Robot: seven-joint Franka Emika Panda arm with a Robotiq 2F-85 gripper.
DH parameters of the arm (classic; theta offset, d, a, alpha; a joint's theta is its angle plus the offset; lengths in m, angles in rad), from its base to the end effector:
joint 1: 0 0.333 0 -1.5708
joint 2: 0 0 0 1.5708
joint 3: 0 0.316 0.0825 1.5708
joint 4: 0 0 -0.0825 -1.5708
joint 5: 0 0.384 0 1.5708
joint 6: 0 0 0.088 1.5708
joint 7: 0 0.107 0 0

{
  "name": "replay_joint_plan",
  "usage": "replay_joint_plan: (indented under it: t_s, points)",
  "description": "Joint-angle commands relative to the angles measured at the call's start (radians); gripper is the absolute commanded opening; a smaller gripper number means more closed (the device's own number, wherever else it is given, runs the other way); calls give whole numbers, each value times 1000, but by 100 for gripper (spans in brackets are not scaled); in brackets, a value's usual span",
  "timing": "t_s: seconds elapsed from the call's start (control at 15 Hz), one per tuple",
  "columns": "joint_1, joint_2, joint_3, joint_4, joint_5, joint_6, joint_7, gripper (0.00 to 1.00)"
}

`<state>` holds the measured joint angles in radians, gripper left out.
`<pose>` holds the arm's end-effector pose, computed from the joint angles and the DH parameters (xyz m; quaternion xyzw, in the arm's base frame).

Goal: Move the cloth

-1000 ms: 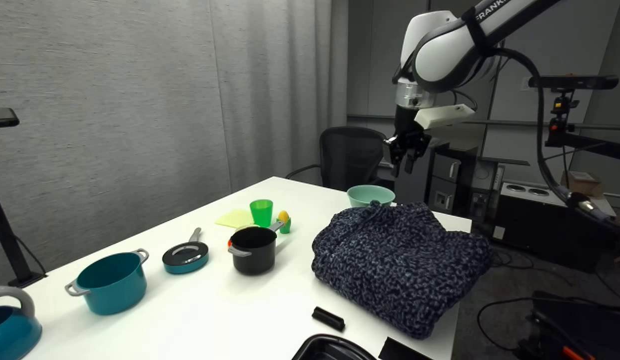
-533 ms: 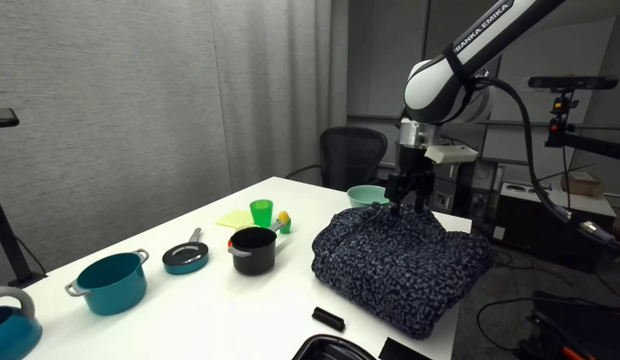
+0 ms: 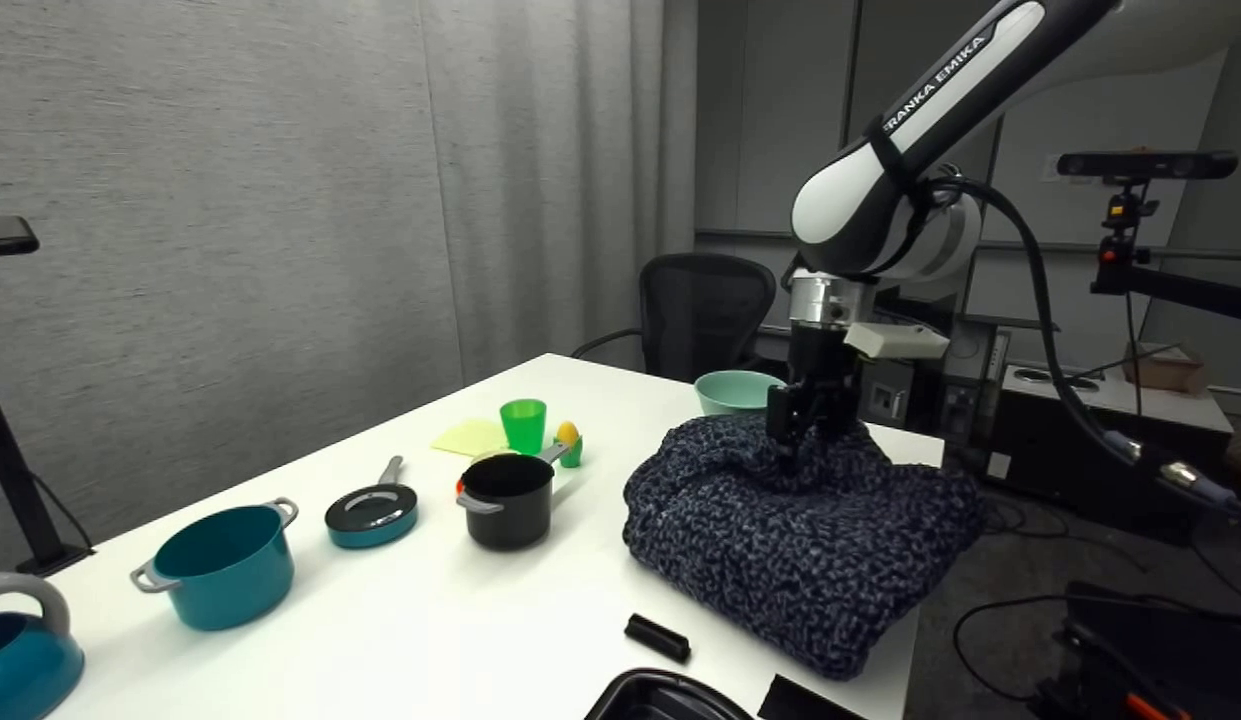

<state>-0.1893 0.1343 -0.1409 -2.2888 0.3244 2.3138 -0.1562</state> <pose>0.4896 -0.1616 0.2856 -0.9728 0.2007 0.0258 0.1131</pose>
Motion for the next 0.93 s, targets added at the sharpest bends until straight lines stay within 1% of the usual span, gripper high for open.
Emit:
replay_joint_plan:
  t_s: [0.0, 0.33, 0.4, 0.6, 0.67, 0.73, 0.8, 0.87]
  points:
    - [-3, -20, -6, 3, -35, -15, 2, 42]
    - [-2, -86, -28, 50, -184, -39, 54, 4]
    - [-4, -95, -31, 66, -201, -41, 62, 0]
    - [-9, -106, -44, 122, -223, -42, 92, 0]
    - [-7, -107, -45, 136, -221, -46, 88, 0]
    - [-5, -105, -43, 141, -195, -58, 64, 0]
    - [-3, -102, -41, 143, -195, -69, 58, 26]
    - [-2, -96, -38, 143, -179, -101, 32, 28]
